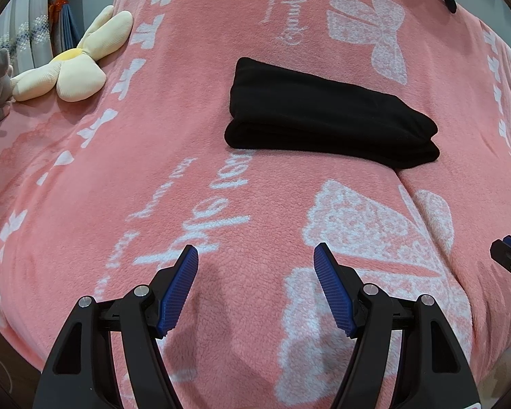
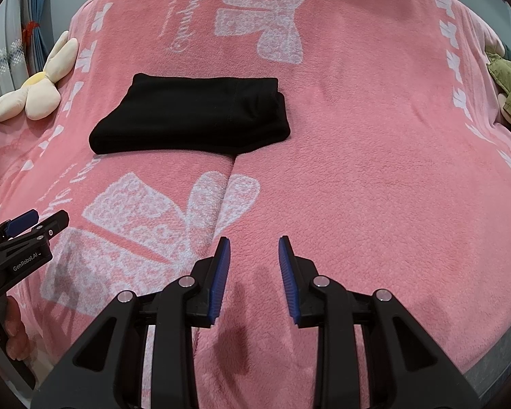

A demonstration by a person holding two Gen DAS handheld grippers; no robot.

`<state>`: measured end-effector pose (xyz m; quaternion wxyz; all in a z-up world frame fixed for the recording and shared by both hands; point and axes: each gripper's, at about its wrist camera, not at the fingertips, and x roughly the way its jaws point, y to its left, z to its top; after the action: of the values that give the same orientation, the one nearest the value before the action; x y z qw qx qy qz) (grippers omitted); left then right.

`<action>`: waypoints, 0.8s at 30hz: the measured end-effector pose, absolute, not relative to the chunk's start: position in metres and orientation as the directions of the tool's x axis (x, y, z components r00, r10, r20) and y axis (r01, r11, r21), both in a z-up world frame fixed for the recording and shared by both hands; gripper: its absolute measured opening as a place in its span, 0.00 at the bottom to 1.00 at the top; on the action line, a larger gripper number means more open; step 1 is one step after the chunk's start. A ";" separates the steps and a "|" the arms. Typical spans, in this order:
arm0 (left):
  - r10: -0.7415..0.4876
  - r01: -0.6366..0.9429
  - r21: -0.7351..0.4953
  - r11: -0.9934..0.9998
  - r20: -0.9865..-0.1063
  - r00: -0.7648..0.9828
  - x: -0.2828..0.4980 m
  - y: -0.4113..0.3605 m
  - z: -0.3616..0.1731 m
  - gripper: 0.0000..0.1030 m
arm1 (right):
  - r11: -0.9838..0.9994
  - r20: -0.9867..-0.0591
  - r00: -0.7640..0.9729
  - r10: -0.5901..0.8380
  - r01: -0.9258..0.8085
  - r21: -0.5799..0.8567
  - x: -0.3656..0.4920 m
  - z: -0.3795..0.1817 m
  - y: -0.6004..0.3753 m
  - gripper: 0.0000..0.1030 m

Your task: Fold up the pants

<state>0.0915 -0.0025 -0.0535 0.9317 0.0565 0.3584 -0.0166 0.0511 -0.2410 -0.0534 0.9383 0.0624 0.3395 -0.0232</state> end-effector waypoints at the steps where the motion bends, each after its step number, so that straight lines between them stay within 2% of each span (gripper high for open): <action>1: 0.010 0.072 0.094 0.993 -0.670 0.742 0.092 -0.003 -0.054 0.66 | 0.991 -0.640 0.768 -0.002 0.086 0.100 0.051 -0.054 -0.241 0.28; 24: -0.004 0.086 0.087 0.993 -0.679 0.734 0.093 -0.005 -0.054 0.66 | 0.991 -0.641 0.767 -0.005 0.089 0.098 0.050 -0.054 -0.239 0.28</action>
<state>0.0926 -0.0055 -0.0543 0.9294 0.0562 0.3641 -0.0241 0.0500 -0.2386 -0.0536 0.9381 0.0615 0.3401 -0.0252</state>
